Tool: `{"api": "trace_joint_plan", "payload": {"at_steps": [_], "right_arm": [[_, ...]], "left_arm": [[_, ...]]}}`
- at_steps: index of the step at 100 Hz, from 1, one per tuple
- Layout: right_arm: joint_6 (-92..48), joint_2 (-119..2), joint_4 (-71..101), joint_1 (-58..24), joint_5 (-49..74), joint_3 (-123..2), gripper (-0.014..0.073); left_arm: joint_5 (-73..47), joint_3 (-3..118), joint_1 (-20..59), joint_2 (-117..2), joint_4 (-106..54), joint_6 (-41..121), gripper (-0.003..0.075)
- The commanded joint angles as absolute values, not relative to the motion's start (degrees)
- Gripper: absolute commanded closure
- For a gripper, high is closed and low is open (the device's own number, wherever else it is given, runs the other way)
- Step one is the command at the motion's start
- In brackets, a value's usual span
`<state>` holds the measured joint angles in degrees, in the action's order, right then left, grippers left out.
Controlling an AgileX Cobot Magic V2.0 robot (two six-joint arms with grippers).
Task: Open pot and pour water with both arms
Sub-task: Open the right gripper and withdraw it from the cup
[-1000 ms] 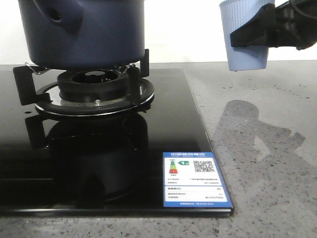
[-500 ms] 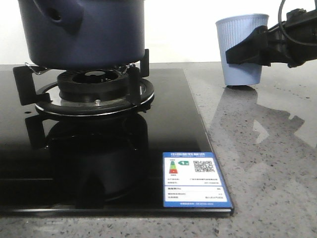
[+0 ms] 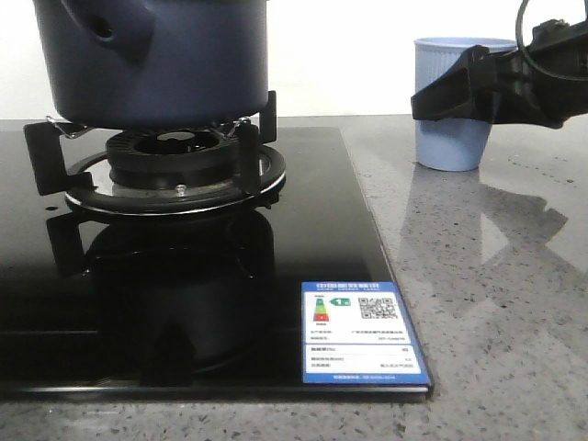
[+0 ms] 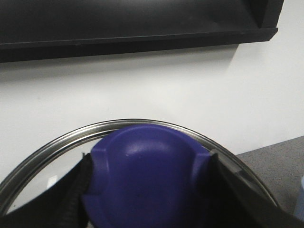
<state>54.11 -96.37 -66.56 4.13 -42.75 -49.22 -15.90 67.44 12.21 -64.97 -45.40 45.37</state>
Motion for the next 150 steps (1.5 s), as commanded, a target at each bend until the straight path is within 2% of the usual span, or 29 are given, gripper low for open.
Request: {"api": "trace_joint_plan", "payload": {"at_steps": [1, 52, 60, 74, 115, 150], "right_arm": [[58.0, -93.5, -69.6, 5.3, -45.9, -50.7, -0.0060], [84.6, -84.2, -95.1, 17.1, -52.4, -50.7, -0.0060], [93.0, -82.2, -99.6, 20.3, -55.2, -50.7, -0.0060], [99.5, -79.5, -102.9, 25.9, -63.8, -50.7, -0.0060], [101.9, -76.3, -101.0, 27.6, -71.4, -50.7, -0.0060], [102.9, -76.3, -100.8, 27.6, -71.5, -50.7, -0.0060]], "left_arm": [[-11.7, 69.9, 12.1, -63.5, -47.2, 45.6, 0.0404], [-12.9, 69.9, 12.2, -63.5, -47.5, 46.1, 0.0404], [-14.6, 69.9, 12.2, -63.5, -48.4, 46.1, 0.0404], [-16.6, 69.9, 12.2, -63.5, -50.7, 46.1, 0.0404], [-18.5, 69.9, 20.8, -69.3, -53.0, 47.8, 0.0404], [-17.8, 69.9, 21.9, -75.4, -53.5, 47.8, 0.0404]]}}
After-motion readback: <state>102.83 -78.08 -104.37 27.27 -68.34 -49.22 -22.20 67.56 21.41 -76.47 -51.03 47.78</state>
